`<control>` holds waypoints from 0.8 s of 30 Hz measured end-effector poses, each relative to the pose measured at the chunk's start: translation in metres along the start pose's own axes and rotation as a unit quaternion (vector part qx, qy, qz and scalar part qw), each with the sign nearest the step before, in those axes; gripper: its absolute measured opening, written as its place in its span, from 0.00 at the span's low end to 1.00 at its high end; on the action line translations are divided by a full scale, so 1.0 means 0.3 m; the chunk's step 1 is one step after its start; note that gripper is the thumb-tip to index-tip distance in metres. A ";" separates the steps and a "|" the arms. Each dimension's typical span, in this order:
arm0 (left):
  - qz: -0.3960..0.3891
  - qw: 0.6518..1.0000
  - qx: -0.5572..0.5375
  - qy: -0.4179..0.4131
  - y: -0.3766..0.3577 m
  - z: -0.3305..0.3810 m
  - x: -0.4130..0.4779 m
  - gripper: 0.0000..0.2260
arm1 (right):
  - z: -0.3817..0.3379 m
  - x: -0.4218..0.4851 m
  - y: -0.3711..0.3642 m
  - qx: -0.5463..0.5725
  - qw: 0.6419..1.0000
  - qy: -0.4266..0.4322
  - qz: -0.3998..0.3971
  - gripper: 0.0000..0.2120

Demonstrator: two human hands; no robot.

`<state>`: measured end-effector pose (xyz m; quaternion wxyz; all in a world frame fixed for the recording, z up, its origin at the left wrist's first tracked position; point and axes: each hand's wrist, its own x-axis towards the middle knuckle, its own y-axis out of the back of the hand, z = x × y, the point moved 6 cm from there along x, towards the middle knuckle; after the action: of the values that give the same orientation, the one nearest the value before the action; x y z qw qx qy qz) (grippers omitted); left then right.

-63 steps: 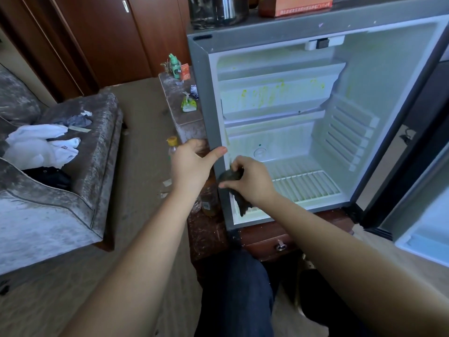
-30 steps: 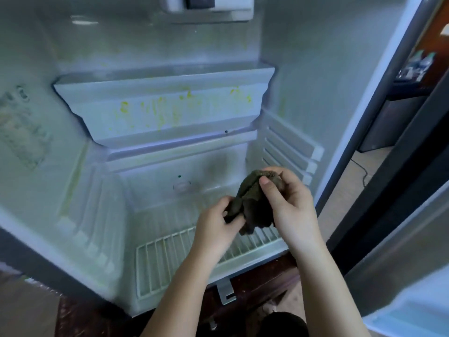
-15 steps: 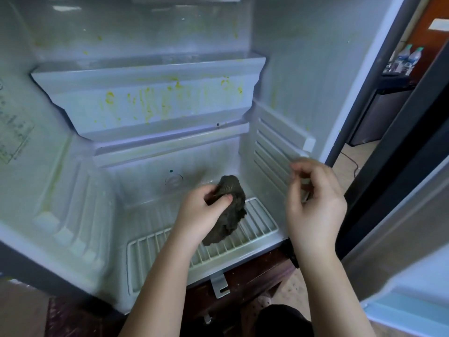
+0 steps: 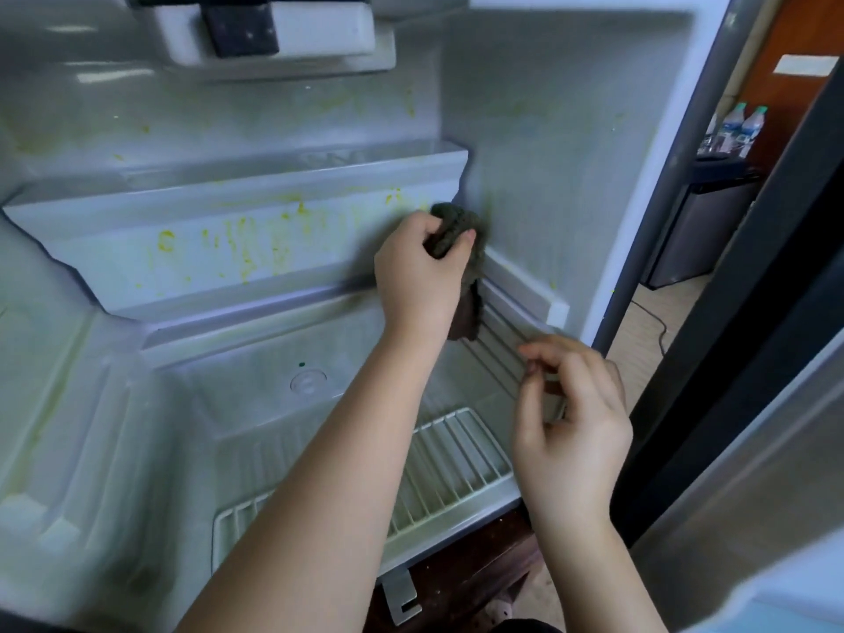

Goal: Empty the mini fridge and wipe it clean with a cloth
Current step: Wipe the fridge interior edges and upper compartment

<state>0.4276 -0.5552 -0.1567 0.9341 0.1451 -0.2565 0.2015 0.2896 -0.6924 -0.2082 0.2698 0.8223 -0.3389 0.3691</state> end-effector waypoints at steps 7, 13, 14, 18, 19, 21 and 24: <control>-0.003 0.991 0.058 -0.122 -0.070 0.065 -0.036 0.16 | 0.017 0.011 0.006 0.011 1.000 -0.007 -0.001 0.10; -0.054 0.974 0.150 -0.158 -0.037 0.051 -0.024 0.15 | 0.014 0.010 0.024 0.038 0.999 -0.024 -0.008 0.10; -0.072 0.970 0.164 -0.166 -0.034 0.061 -0.032 0.15 | 0.016 0.007 0.029 0.042 0.999 -0.031 -0.012 0.10; -0.129 0.949 0.169 -0.233 -0.017 0.128 -0.135 0.13 | 0.007 -0.001 0.048 0.053 0.997 -0.046 -0.022 0.10; -0.145 0.946 0.156 -0.245 -0.011 0.149 -0.171 0.12 | 0.001 -0.004 0.056 0.052 0.997 -0.051 -0.011 0.11; -0.179 0.940 0.123 -0.264 -0.004 0.186 -0.239 0.10 | -0.015 -0.010 0.072 0.044 0.996 -0.068 0.022 0.12; -0.196 0.938 0.102 -0.267 -0.001 0.210 -0.266 0.08 | -0.041 -0.021 0.077 0.030 0.996 -0.073 0.037 0.22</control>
<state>0.3384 -0.6031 -0.1476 0.8326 0.3350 -0.4409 -0.0063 0.2636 -0.6960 -0.2016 0.2056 0.8415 -0.3767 0.3282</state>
